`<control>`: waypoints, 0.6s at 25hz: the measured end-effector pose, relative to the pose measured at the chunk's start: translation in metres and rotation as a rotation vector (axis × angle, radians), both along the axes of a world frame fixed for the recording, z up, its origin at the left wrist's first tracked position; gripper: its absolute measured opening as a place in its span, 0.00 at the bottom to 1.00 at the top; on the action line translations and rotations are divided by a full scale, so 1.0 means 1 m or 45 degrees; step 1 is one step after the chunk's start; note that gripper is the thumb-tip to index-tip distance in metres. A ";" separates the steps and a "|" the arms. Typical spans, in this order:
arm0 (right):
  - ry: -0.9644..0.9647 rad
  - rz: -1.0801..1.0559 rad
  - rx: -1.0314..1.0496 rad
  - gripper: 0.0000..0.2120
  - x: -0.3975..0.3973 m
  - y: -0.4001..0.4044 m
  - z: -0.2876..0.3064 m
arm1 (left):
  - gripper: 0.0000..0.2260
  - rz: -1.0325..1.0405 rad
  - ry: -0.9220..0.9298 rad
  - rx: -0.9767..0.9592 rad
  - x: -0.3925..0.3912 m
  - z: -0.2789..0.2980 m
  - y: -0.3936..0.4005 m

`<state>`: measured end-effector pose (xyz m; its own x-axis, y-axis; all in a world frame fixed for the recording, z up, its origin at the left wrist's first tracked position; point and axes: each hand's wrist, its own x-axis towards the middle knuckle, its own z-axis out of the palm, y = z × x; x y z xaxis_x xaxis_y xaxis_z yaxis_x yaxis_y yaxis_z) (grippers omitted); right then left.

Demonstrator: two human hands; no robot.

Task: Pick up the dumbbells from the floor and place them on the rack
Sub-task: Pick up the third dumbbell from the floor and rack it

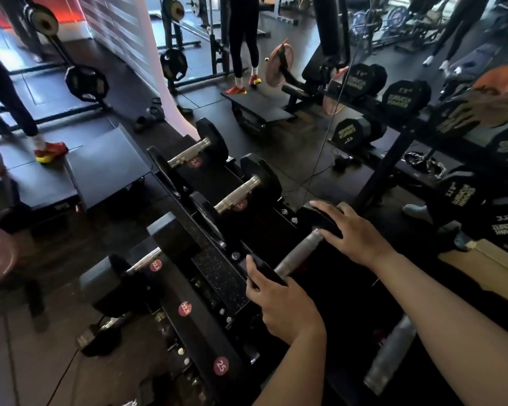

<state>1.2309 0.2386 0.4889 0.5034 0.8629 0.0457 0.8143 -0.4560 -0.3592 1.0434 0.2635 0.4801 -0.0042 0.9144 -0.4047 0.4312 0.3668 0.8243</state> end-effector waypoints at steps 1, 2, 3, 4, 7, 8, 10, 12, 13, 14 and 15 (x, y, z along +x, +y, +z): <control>0.008 -0.001 -0.027 0.32 -0.002 0.000 0.003 | 0.32 -0.027 -0.005 0.002 -0.002 0.001 0.000; 0.004 -0.004 -0.075 0.32 -0.003 -0.001 0.007 | 0.32 -0.065 -0.016 -0.002 -0.005 0.004 -0.001; -0.017 -0.014 -0.150 0.33 -0.004 -0.001 0.010 | 0.33 -0.107 -0.033 -0.013 -0.007 0.006 0.000; -0.064 -0.023 -0.236 0.34 -0.006 0.000 0.013 | 0.33 -0.148 -0.055 -0.031 -0.009 0.008 0.002; -0.168 -0.036 -0.308 0.37 -0.027 0.003 0.028 | 0.37 -0.228 -0.102 -0.051 -0.025 0.022 0.014; -0.165 -0.047 -0.268 0.37 -0.035 0.005 0.035 | 0.38 -0.238 -0.109 -0.031 -0.030 0.028 0.019; -0.174 -0.044 -0.194 0.36 -0.050 0.009 0.046 | 0.39 -0.229 -0.127 0.021 -0.038 0.039 0.030; -0.197 -0.046 -0.160 0.35 -0.059 0.012 0.056 | 0.39 -0.218 -0.112 0.087 -0.042 0.046 0.041; -0.205 -0.049 -0.151 0.35 -0.061 0.014 0.060 | 0.39 -0.215 -0.108 0.109 -0.042 0.048 0.045; -0.212 -0.052 -0.139 0.35 -0.063 0.016 0.063 | 0.39 -0.214 -0.113 0.122 -0.042 0.050 0.050; -0.220 -0.054 -0.123 0.35 -0.063 0.020 0.067 | 0.39 -0.212 -0.124 0.125 -0.039 0.052 0.056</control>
<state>1.1683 0.2588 0.5563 0.5314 0.8455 0.0528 0.8392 -0.5169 -0.1687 1.0048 0.3194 0.5320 0.1851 0.9343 -0.3047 0.3957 0.2130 0.8933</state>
